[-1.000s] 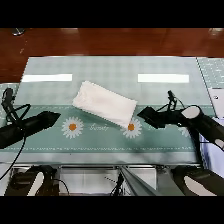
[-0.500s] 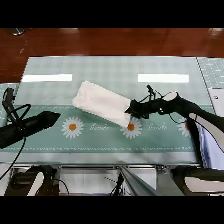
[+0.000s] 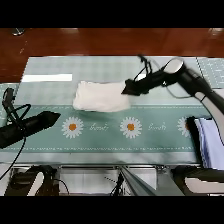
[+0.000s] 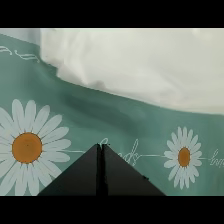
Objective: Fold the shirts.
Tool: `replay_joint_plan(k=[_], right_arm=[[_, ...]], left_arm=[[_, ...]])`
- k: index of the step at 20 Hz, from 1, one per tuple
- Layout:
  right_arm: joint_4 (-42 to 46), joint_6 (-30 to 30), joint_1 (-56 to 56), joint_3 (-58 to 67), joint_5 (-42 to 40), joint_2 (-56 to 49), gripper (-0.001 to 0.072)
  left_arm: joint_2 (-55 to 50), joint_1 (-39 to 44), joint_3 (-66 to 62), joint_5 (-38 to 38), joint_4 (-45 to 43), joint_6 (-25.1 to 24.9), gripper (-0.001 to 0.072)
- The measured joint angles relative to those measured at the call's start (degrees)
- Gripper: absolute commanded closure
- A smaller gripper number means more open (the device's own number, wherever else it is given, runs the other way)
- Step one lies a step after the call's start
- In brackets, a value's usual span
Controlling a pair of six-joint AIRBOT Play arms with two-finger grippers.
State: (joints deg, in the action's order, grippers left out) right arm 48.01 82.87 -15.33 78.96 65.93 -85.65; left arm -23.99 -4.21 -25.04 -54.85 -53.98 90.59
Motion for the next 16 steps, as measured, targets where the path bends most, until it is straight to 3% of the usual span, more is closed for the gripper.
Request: replay_joint_plan(k=[7, 12, 16], right_arm=[[13.2, 8.3, 12.0, 28.3, 21.0, 2.4, 0.0686], [15.2, 11.2, 28.9, 34.1, 34.1, 7.0, 0.0686], [15.1, 12.8, 43.6, 35.1, 38.5, 12.2, 0.0686]], left_arm=[[0.0, 0.0, 0.0, 0.3, 0.0, 1.0, 0.0680], [0.0, 0.0, 0.0, 0.7, 0.0, 1.9, 0.0680], [0.0, 0.0, 0.0, 0.9, 0.0, 2.2, 0.0680]])
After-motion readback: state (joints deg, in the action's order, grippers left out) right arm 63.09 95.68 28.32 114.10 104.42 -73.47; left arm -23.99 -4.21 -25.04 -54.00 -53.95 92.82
